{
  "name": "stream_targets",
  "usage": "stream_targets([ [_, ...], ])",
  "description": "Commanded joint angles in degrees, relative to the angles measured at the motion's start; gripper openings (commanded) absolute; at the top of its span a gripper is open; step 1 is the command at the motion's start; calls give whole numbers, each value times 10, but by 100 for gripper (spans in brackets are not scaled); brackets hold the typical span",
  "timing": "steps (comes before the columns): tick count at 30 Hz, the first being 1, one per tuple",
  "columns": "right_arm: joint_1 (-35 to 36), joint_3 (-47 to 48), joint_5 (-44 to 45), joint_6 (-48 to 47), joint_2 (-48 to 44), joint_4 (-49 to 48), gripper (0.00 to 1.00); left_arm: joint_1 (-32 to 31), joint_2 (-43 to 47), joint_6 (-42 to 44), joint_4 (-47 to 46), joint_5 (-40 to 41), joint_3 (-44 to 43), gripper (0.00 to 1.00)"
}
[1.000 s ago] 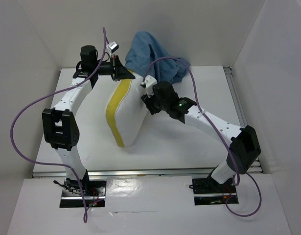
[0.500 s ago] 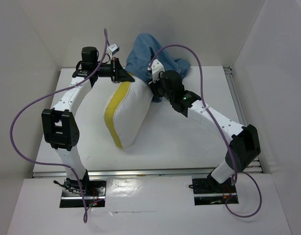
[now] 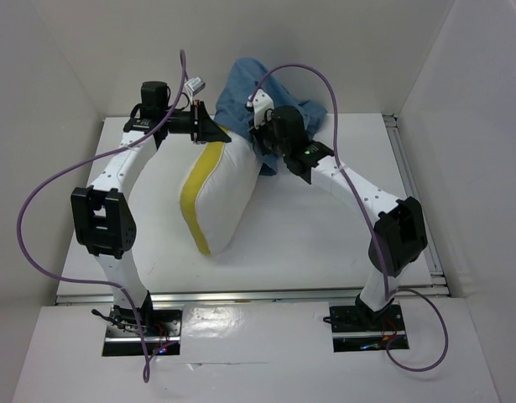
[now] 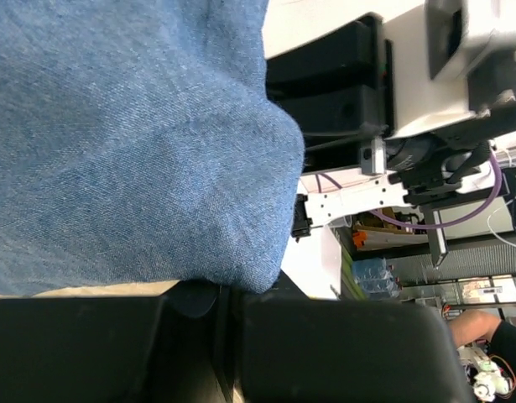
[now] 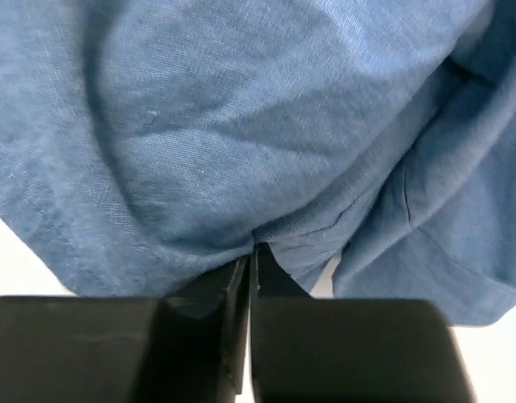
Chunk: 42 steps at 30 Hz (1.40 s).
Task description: Put the pillow into the pillowcase
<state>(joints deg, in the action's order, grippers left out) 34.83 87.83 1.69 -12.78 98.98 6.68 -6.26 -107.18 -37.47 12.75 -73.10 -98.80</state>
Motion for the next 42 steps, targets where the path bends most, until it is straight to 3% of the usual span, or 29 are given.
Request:
stream_targets([
  [1,-3,37,-44,8,5,-16,0,-7,26,63,34,-3,-35,0],
  [9,-8,95,-105,8,-19,32,0,-7,21,143,126,88,-53,0],
  [14,-8,138,-124,21,-36,72,0,-17,15,202,184,198,-70,0],
  [21,3,251,-172,73,-4,133,0,-33,22,207,172,316,-69,0],
  [26,27,307,-218,110,3,187,0,-17,22,173,144,342,-92,0],
  [34,60,296,-289,134,-3,271,0,15,15,150,122,362,-120,0],
  [42,80,293,-297,131,26,258,0,9,50,132,106,351,-82,0],
])
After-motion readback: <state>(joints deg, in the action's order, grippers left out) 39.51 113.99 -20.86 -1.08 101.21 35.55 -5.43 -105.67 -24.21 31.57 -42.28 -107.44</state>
